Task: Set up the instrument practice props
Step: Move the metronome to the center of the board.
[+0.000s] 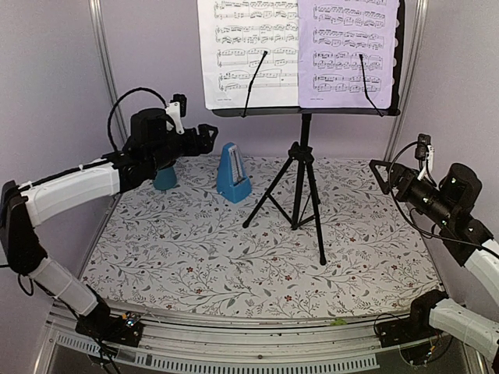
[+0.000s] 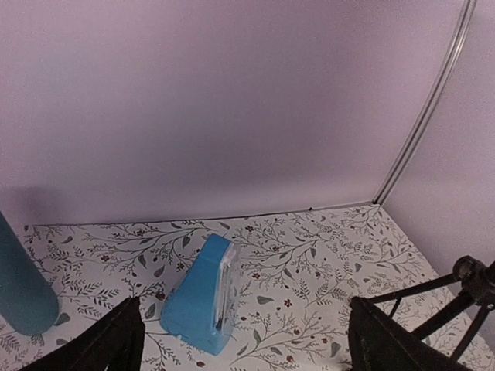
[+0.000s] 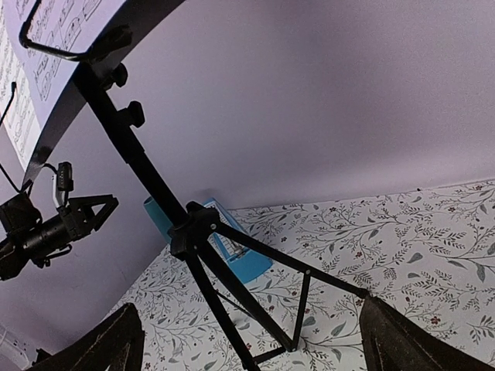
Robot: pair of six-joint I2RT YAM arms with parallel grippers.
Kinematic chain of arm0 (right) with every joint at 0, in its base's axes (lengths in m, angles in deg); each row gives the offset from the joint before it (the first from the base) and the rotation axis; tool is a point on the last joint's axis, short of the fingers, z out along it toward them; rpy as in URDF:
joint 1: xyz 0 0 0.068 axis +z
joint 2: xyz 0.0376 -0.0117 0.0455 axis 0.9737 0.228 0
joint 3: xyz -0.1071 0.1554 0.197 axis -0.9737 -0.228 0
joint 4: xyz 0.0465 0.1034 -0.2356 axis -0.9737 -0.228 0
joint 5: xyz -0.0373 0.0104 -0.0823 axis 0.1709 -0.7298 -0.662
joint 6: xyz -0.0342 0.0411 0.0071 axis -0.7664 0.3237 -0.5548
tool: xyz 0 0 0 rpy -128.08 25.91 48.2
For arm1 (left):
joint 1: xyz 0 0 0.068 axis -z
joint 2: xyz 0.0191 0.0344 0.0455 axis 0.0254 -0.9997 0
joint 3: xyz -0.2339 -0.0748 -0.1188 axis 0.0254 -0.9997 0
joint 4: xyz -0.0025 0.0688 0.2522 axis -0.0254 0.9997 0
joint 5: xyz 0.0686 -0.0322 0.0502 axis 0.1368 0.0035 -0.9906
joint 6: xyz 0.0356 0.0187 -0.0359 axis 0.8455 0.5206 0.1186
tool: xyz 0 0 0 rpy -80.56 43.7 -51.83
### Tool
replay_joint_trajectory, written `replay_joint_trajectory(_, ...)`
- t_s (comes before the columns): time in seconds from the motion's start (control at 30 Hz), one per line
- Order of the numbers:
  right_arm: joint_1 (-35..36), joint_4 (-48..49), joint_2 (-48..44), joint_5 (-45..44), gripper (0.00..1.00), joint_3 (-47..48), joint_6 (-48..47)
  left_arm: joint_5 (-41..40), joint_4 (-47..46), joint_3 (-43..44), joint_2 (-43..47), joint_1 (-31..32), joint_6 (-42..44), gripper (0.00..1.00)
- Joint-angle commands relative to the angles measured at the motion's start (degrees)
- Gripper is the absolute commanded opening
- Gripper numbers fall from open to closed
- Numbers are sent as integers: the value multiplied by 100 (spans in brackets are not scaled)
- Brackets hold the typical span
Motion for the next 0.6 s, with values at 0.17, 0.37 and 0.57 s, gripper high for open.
replay_joint_trajectory(0.17, 23, 61, -36, 77, 99, -51, -227, 1010, 900, 2096, -2142, -626, 540, 90)
replay_joint_trajectory(0.37, 17, 76, 76, 196, 99, -40, -229, 542, 1309, 3206, -3363, -534, 646, 90)
replay_joint_trajectory(0.57, 24, 68, 156, 289, 99, 59, -234, 953, 1087, 3632, -4061, -534, 972, 90)
